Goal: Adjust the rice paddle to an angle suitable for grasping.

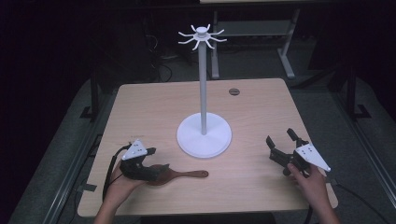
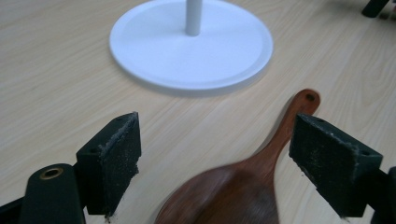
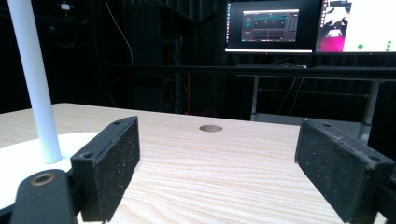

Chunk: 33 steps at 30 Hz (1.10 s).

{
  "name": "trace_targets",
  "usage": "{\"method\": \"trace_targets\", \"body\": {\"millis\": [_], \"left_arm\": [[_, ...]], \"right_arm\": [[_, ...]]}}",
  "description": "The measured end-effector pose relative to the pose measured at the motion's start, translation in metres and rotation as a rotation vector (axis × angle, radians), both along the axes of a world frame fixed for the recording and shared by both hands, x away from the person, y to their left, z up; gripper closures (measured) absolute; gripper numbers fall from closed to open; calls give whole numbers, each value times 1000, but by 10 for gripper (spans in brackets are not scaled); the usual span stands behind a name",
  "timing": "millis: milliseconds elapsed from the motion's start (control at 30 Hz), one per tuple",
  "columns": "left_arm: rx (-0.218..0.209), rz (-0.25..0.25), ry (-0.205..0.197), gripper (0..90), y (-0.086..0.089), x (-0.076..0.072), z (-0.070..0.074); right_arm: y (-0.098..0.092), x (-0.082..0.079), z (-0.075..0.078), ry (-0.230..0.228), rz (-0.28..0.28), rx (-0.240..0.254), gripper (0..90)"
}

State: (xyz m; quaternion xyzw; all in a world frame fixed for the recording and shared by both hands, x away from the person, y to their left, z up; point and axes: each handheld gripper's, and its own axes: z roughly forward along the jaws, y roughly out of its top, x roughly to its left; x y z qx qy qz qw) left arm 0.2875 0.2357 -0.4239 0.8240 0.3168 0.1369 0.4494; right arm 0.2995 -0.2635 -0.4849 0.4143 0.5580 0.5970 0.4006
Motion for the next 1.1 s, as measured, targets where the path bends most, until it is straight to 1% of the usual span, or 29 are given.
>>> {"method": "trace_targets", "body": {"millis": [100,300,367,567,633,700,733,767,867,967,1033,1100], "left_arm": [[-5,-19,-8,170,-8,2,3],[-9,-63,6,173,-31,4,4],[2,-89,5,174,-40,5,3],[7,-133,25,174,-62,10,0],[15,-141,29,174,-68,12,-1],[13,-148,24,175,-72,11,-1],[19,-154,19,176,-73,11,-1],[23,-157,22,180,-74,10,-2],[32,-164,31,235,-76,9,-6],[43,-174,41,248,-78,7,-7],[30,-184,44,317,-79,5,-8],[35,-192,44,372,-81,2,-8]], "right_arm": [[0,0,0,0,-1,1,133],[0,0,0,-1,0,-1,133],[0,0,0,-2,-1,4,133],[0,0,0,-2,-1,4,133],[0,0,0,-3,-1,3,133],[0,0,0,-2,0,3,133],[0,0,0,-2,0,3,133],[-1,0,0,-2,0,3,133],[0,0,0,-3,1,5,133],[0,0,0,-3,2,4,133],[0,0,0,-3,2,3,133],[0,0,0,-1,2,2,133]]}}
